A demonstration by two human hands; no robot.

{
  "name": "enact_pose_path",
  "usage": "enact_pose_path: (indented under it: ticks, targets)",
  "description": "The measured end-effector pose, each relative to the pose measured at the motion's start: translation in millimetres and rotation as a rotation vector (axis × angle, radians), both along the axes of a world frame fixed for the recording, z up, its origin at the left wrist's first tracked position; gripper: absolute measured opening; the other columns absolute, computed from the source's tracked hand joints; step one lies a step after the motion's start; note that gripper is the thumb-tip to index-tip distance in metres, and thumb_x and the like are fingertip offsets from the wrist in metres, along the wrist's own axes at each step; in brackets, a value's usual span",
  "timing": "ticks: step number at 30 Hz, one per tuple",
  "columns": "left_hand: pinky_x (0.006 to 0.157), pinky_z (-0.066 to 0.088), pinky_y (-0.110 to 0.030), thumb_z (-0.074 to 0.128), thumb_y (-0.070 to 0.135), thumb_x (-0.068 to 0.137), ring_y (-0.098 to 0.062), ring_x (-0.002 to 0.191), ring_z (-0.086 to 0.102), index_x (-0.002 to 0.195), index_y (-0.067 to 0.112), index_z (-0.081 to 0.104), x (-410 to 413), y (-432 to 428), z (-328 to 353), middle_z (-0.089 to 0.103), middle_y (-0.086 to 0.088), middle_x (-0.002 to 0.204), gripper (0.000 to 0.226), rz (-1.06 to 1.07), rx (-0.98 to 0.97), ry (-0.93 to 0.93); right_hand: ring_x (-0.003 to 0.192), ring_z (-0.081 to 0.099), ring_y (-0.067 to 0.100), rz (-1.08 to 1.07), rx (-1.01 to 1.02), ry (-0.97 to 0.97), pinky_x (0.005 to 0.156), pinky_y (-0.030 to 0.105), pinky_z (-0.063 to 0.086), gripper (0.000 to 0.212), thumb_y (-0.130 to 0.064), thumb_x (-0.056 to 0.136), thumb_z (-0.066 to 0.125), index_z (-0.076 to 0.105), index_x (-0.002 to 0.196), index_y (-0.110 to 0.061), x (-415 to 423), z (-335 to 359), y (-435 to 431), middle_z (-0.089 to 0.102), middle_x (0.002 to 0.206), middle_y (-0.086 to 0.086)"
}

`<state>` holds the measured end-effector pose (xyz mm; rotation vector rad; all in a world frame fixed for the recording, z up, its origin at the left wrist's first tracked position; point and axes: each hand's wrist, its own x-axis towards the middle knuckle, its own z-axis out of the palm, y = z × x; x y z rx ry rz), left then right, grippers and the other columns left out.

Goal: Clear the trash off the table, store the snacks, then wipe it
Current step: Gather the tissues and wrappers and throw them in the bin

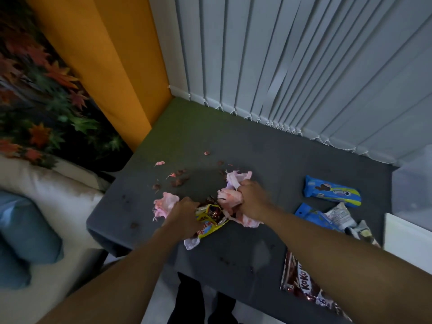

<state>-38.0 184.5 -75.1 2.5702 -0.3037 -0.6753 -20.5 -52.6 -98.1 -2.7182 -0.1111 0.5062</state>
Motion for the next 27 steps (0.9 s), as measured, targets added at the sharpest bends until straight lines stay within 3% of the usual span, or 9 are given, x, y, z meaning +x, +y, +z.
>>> enact_pose_path:
  ticks: [3, 6, 10, 14, 18, 22, 24, 27]
  targets:
    - [0.072, 0.053, -0.033, 0.073, 0.017, 0.072, -0.025, 0.083, 0.068, 0.09, 0.007, 0.07, 0.5, -0.2, 5.1, 0.072, -0.008, 0.088, 0.021, 0.018, -0.026, 0.043, 0.099, 0.066, 0.027, -0.091, 0.072, -0.014, 0.07, 0.025, 0.044, 0.029, -0.022, 0.082, 0.07, 0.071, 0.11, -0.02, -6.4, 2.1, 1.6, 0.071, 0.105, 0.005]
    - [0.073, 0.055, -0.034, 0.074, 0.022, 0.075, -0.021, 0.081, 0.066, 0.091, 0.01, 0.07, 1.3, 0.3, 8.4, 0.072, -0.005, 0.088, 0.021, 0.057, -0.018, 0.044, 0.091, 0.068, 0.021, -0.157, 0.148, -0.003, 0.073, 0.025, 0.05, 0.022, -0.029, 0.083, 0.07, 0.075, 0.103, -0.022, -10.9, 9.9, 0.4, 0.074, 0.096, 0.003]
    - [0.073, 0.059, -0.035, 0.075, 0.026, 0.075, -0.018, 0.076, 0.068, 0.096, 0.015, 0.069, 8.3, 0.8, 22.9, 0.073, -0.002, 0.09, 0.024, 0.12, -0.047, 0.037, 0.063, 0.063, 0.001, -0.245, 0.288, -0.038, 0.051, 0.008, 0.04, 0.016, -0.039, 0.084, 0.069, 0.076, 0.093, -0.028, -14.5, 26.0, -3.3, 0.069, 0.071, -0.01]
    - [0.062, 0.061, -0.038, 0.074, 0.02, 0.073, -0.016, 0.063, 0.071, 0.098, 0.019, 0.068, 12.9, 4.0, 45.1, 0.075, -0.003, 0.083, 0.025, 0.211, -0.177, 0.035, 0.063, 0.065, 0.004, -0.281, 0.349, -0.029, 0.056, 0.018, 0.051, 0.015, -0.039, 0.086, 0.066, 0.074, 0.084, -0.027, -8.0, 46.7, -1.6, 0.069, 0.068, -0.006]
    - [0.058, 0.061, -0.04, 0.069, 0.019, 0.073, -0.016, 0.053, 0.07, 0.087, 0.02, 0.069, 14.3, 11.6, 70.9, 0.074, 0.0, 0.073, 0.014, 0.261, -0.193, -0.035, 0.054, 0.057, 0.003, -0.291, 0.316, -0.139, 0.041, 0.009, 0.031, 0.009, -0.032, 0.078, 0.071, 0.068, 0.072, -0.026, 5.8, 70.7, 8.9, 0.06, 0.059, -0.011]
    - [0.054, 0.061, -0.037, 0.072, 0.02, 0.074, -0.018, 0.048, 0.069, 0.077, 0.021, 0.067, 9.0, 30.8, 90.6, 0.073, 0.0, 0.067, 0.006, 0.389, -0.19, -0.039, 0.065, 0.059, 0.016, -0.227, 0.291, -0.179, 0.054, 0.024, 0.036, 0.018, -0.031, 0.074, 0.075, 0.06, 0.068, -0.023, 18.9, 86.9, 26.4, 0.061, 0.07, -0.005]
    - [0.051, 0.059, -0.033, 0.074, 0.019, 0.074, -0.018, 0.047, 0.069, 0.073, 0.023, 0.066, 1.2, 43.6, 95.0, 0.073, 0.001, 0.066, 0.009, 0.474, -0.232, -0.041, 0.068, 0.061, 0.021, -0.199, 0.305, -0.197, 0.055, 0.026, 0.037, 0.019, -0.034, 0.08, 0.071, 0.066, 0.074, -0.017, 22.6, 91.0, 38.2, 0.063, 0.071, -0.001]
    - [0.043, 0.048, -0.018, 0.075, 0.019, 0.073, -0.002, 0.049, 0.064, 0.07, 0.025, 0.066, -9.1, 64.8, 100.0, 0.07, 0.006, 0.064, 0.012, 0.601, -0.228, -0.123, 0.064, 0.059, 0.018, -0.141, 0.338, -0.23, 0.051, 0.025, 0.036, 0.021, -0.037, 0.082, 0.071, 0.069, 0.076, -0.017, 24.7, 96.6, 59.9, 0.061, 0.066, -0.003]
